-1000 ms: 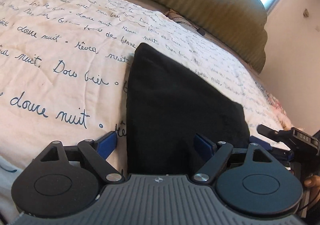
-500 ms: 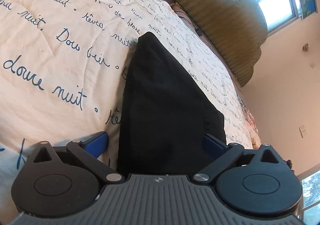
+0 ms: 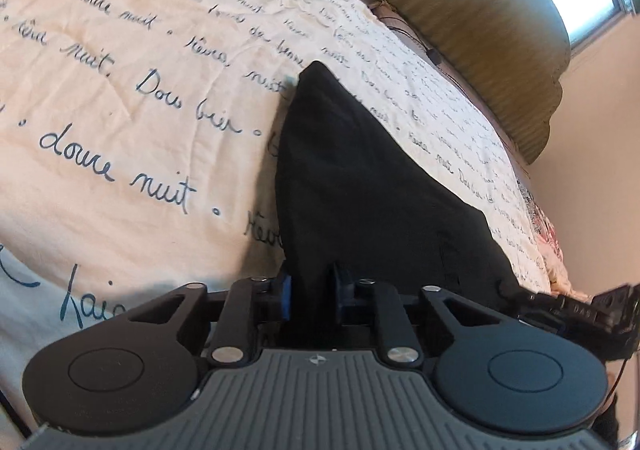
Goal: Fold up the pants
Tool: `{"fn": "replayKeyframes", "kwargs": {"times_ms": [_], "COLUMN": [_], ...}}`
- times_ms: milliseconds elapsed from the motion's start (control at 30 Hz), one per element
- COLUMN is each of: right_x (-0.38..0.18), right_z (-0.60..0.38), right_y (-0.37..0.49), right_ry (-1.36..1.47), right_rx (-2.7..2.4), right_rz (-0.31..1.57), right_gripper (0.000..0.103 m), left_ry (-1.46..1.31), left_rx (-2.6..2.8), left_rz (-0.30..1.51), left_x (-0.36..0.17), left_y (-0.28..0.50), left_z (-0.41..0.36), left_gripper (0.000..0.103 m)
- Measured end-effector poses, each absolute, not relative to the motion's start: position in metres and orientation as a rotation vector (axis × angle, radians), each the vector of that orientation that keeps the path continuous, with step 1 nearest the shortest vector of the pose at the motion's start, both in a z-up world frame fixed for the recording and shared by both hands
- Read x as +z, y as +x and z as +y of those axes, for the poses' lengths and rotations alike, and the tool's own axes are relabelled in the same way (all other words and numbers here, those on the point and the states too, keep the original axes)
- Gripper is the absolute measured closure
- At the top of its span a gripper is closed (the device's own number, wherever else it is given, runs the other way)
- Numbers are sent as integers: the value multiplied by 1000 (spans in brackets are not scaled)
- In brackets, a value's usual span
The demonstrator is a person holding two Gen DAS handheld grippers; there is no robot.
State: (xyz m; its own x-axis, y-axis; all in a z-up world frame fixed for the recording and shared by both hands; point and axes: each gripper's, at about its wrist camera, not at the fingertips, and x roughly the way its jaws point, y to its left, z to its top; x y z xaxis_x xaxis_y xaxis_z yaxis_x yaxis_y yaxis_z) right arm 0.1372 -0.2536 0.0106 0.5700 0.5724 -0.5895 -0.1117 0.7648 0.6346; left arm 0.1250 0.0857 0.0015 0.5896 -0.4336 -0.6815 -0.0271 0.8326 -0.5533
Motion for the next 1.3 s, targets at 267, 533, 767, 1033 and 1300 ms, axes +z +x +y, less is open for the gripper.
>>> {"fn": "replayKeyframes", "kwargs": {"times_ms": [267,533,767,1033,1300], "right_x": [-38,15,25,-6,9], "right_z": [-275,-276,-215,-196,-193], "right_y": [128,112,165,186,185], "right_ry": [762,648,568,440,400], "right_rx": [411,290,362,314,257], "right_rz": [904,734,714,719,715], "right_gripper": [75,62,53,54,53], "left_ry": [-493,-287,-112,7,14], "left_rx": [-247,-152,-243,-230,-229], "left_rz": [888,712,742,722,711], "left_x": [-11,41,26,0,-1], "left_y": [119,113,147,148,148], "left_z": [84,80,-1,-19,-19], "left_gripper": [74,61,50,41,38]}}
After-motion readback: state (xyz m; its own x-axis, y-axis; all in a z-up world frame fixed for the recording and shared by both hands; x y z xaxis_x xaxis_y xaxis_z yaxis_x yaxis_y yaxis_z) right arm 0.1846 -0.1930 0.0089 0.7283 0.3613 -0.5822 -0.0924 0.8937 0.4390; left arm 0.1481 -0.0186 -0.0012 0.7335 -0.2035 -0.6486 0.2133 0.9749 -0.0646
